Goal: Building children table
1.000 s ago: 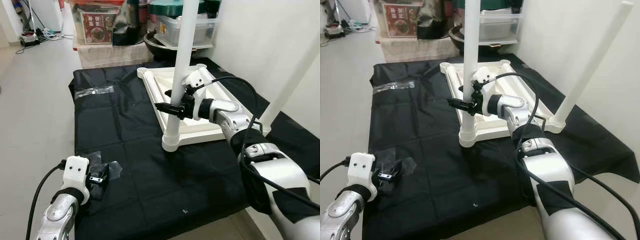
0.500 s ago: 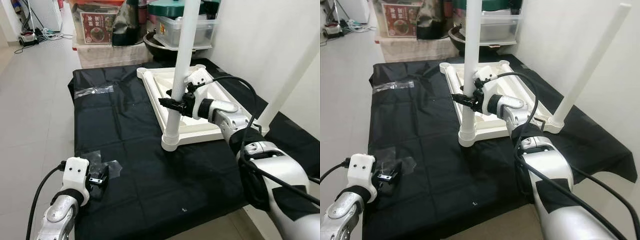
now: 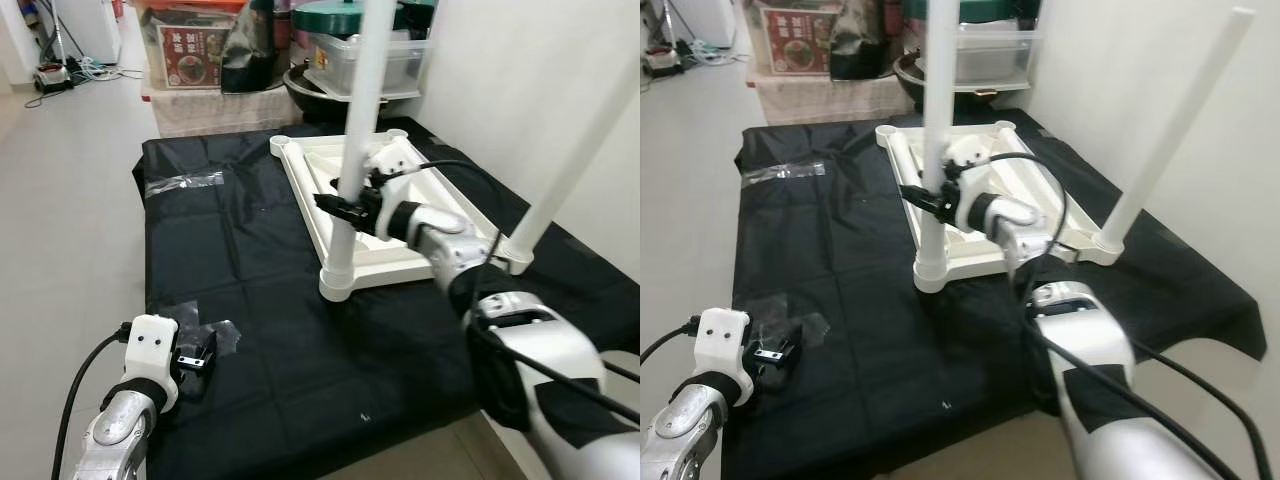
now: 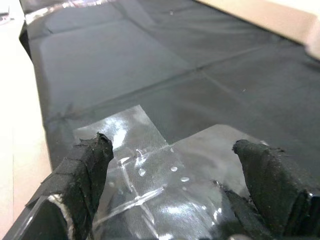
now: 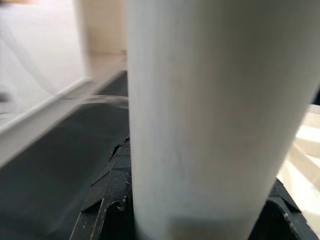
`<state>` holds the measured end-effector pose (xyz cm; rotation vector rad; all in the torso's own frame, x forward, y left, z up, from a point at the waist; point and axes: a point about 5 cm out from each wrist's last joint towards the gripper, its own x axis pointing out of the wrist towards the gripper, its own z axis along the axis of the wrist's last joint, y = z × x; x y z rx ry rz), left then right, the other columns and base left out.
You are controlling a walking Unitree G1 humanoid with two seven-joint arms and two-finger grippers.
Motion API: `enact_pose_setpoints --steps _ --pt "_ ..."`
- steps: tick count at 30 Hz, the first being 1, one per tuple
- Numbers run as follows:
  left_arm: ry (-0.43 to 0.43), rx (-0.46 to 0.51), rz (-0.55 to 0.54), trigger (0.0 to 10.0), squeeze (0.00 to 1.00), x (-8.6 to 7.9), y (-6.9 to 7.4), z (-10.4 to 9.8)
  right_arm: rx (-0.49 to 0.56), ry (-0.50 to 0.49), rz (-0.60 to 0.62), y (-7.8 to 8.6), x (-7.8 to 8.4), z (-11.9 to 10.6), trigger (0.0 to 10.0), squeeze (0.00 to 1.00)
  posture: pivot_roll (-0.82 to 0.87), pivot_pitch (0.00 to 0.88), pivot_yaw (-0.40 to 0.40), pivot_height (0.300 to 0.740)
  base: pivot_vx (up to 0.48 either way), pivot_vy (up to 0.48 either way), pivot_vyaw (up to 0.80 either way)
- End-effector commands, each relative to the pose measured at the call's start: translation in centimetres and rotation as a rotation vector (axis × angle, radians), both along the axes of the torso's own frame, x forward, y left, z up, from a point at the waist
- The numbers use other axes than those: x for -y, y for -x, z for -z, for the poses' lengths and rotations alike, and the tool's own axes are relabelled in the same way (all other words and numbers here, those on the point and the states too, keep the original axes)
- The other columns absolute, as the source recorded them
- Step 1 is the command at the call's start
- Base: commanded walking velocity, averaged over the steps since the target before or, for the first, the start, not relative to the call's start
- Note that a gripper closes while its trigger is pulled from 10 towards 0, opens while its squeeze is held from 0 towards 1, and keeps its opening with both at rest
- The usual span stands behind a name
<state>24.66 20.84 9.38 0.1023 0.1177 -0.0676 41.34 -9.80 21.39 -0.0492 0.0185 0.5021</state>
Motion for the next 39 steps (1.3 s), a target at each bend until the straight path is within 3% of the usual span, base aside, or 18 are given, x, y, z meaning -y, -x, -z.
enact_pose_setpoints --steps 1,3,4,5,7,9,12,17,18,19,20,21,28,29,31,32,35,39 --pt "0.002 -0.011 -0.014 10.0 0.00 -0.1 0.4 0.2 -0.177 0.040 0.261 0.6 2.0 4.6 0.0 0.00 0.08 0.000 -0.111 0.740 0.000 0.000 0.00" --pt "0.002 -0.011 -0.014 10.0 0.00 -0.1 0.4 0.2 -0.177 0.040 0.261 0.6 2.0 4.6 0.0 0.00 0.08 0.000 -0.111 0.740 0.000 0.000 0.00" --pt "0.002 -0.012 -0.017 10.0 0.00 -0.1 0.6 0.3 -0.219 0.007 0.354 1.0 1.8 6.0 0.0 0.00 0.08 0.000 -0.111 0.740 0.000 0.000 0.00" --pt "0.002 -0.012 -0.017 10.0 0.00 -0.1 0.6 0.3 -0.219 0.007 0.354 1.0 1.8 6.0 0.0 0.00 0.08 0.000 -0.111 0.740 0.000 0.000 0.00" --pt "0.001 -0.013 -0.022 10.0 0.00 -0.3 0.6 0.2 -0.274 -0.076 0.419 2.9 -0.5 8.0 0.0 0.00 0.08 0.000 -0.100 0.740 0.000 0.000 0.00" --pt "0.001 -0.013 -0.022 10.0 0.00 -0.3 0.6 0.2 -0.274 -0.076 0.419 2.9 -0.5 8.0 0.0 0.00 0.08 0.000 -0.100 0.740 0.000 0.000 0.00" --pt "-0.002 -0.009 -0.023 10.0 0.00 -0.4 0.4 0.1 -0.267 -0.122 0.393 4.0 -2.1 7.9 0.0 0.00 0.07 0.000 -0.084 0.740 0.000 0.000 0.00" --pt "-0.005 -0.006 -0.012 10.0 0.00 -0.4 -0.1 -0.1 -0.260 -0.117 0.352 3.7 -1.9 7.1 0.0 0.00 0.06 0.000 -0.076 0.740 0.000 0.000 0.00" --pt "-0.005 -0.004 -0.009 10.0 0.00 -0.3 -0.3 -0.1 -0.247 -0.117 0.339 3.6 -1.7 6.3 1.8 0.00 0.05 0.000 -0.076 0.740 0.000 0.000 0.00" --pt "-0.005 -0.001 -0.008 10.0 0.00 -0.3 -0.4 -0.2 -0.239 -0.113 0.313 3.5 -1.6 5.7 8.0 0.00 0.05 0.000 -0.078 0.740 0.000 0.000 0.00" --pt "-0.005 -0.001 -0.008 10.0 0.00 -0.3 -0.4 -0.2 -0.239 -0.113 0.313 3.5 -1.6 5.7 8.0 0.00 0.05 0.000 -0.078 0.740 0.000 0.000 0.00" --pt "-0.003 0.000 -0.007 10.0 0.00 -0.2 -0.5 -0.2 -0.218 -0.098 0.286 3.4 -1.5 5.0 10.0 0.00 0.05 0.000 -0.078 0.740 0.000 0.000 0.00" --pt "0.000 0.000 -0.005 10.0 0.00 0.0 -0.5 -0.1 -0.200 -0.104 0.280 3.5 -1.4 4.4 10.0 0.00 0.05 0.000 -0.077 0.740 0.000 0.000 0.00" --pt "0.003 -0.002 0.000 10.0 0.00 0.2 -0.5 0.0 -0.178 -0.109 0.292 3.6 -1.0 4.0 10.0 1.00 0.04 0.000 -0.074 0.740 0.000 0.000 0.00" --pt "0.004 -0.005 0.003 10.0 0.00 0.3 -0.5 0.1 -0.139 -0.109 0.290 3.6 -0.5 2.9 10.0 1.00 0.03 0.000 -0.069 0.740 0.000 0.000 0.00" --pt "0.003 -0.006 0.006 10.0 0.00 0.3 -0.5 0.1 -0.077 -0.109 0.286 3.4 0.1 1.6 10.0 0.00 0.02 0.000 -0.064 0.740 0.000 0.000 0.00" --pt "0.001 -0.007 0.008 10.0 0.00 0.2 -0.6 0.1 -0.029 -0.112 0.267 3.2 0.6 0.5 10.0 0.00 0.02 0.000 -0.065 0.740 0.000 0.000 0.00" --pt "0.000 -0.007 0.008 10.0 0.00 0.1 -0.6 0.1 0.060 -0.129 0.102 3.4 2.1 -1.6 10.0 0.00 0.02 0.000 -0.067 0.740 0.000 0.000 0.00"
